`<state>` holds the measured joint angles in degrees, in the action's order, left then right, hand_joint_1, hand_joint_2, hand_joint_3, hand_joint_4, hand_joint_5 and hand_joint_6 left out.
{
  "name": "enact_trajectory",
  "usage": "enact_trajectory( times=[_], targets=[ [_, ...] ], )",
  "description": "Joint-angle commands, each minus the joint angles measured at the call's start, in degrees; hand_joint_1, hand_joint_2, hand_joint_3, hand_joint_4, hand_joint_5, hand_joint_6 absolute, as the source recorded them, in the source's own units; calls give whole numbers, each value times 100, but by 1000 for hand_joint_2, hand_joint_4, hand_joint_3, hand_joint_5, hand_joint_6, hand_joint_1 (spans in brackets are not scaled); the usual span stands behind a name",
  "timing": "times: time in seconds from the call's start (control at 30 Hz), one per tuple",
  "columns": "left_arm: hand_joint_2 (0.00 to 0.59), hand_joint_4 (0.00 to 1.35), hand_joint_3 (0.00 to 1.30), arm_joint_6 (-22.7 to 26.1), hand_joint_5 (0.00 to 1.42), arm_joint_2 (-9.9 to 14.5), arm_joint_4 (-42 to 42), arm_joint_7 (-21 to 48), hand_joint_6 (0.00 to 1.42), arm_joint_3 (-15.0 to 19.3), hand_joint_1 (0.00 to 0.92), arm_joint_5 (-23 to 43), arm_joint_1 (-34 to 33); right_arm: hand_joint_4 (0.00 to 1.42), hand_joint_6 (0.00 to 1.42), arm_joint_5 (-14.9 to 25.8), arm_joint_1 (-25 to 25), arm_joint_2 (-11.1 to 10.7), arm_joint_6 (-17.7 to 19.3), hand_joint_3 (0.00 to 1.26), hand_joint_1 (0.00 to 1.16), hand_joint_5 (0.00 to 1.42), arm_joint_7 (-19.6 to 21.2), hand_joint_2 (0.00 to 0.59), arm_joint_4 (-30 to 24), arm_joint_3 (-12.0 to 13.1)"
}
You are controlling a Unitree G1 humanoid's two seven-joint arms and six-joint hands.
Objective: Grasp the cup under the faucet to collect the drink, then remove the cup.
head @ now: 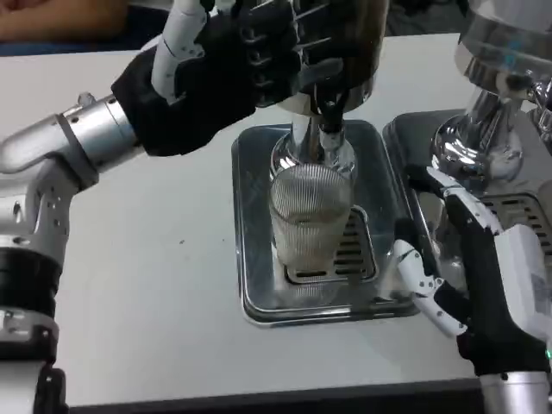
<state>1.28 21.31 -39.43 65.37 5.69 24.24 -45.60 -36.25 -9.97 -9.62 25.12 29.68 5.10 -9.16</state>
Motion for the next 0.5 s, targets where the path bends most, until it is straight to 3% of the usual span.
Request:
enact_trajectory(
  times=[0.03,0.5],
  targets=[
    [49,0,38,-257,76,-43,-286,64,8,-40,0,-207,-249,306,231,-50,-90,10,50,272,362,232,125,470,-79,8],
    [49,0,39,-1207,75,-191,-871,159,7,-246,0,-789,-409,308,231,-74,-225,57,31,280,359,232,243,470,-156,6]
  ],
)
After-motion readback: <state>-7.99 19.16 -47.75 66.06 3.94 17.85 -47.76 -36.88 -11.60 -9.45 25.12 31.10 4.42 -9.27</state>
